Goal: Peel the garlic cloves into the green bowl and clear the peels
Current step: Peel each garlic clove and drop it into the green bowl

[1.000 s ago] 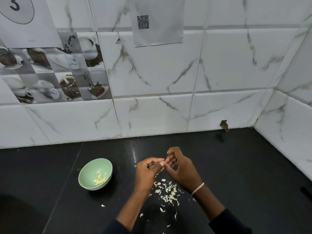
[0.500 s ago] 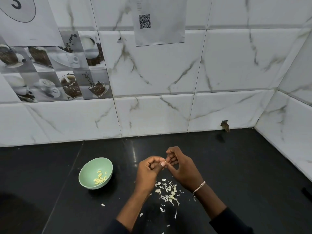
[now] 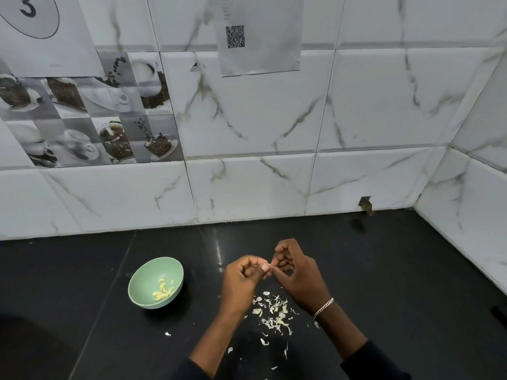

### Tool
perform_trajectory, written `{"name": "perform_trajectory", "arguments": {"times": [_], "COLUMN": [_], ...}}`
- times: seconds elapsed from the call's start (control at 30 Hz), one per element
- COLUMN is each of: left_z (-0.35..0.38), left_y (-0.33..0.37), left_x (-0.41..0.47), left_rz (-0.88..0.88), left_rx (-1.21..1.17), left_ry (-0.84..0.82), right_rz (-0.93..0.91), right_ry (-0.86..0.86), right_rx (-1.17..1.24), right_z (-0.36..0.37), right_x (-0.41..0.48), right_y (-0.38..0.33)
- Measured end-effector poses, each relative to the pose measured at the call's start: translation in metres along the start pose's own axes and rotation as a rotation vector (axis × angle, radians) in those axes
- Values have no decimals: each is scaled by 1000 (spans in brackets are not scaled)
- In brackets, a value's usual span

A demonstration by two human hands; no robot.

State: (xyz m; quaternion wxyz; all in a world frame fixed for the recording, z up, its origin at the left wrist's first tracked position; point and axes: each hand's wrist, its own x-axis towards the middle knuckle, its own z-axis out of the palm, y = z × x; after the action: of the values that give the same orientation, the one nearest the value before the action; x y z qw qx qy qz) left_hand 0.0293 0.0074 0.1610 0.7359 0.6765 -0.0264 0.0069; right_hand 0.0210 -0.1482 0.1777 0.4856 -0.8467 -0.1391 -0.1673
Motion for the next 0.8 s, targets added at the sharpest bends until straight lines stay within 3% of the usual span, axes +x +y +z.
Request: {"name": "perform_trajectory", "arguments": {"times": [0.27,0.8], "left_z": [0,7], "left_y": [2,5], "left_x": [0,2], "left_rz": [21,-5], "left_rx": [17,-92], "left_ry": [-14,-3], "right_rz": [-6,8], "right_ry": [-39,39], "right_rx": [-10,41], "right_z": [-3,-4], "right_x": [3,3], "right_y": [0,2]}}
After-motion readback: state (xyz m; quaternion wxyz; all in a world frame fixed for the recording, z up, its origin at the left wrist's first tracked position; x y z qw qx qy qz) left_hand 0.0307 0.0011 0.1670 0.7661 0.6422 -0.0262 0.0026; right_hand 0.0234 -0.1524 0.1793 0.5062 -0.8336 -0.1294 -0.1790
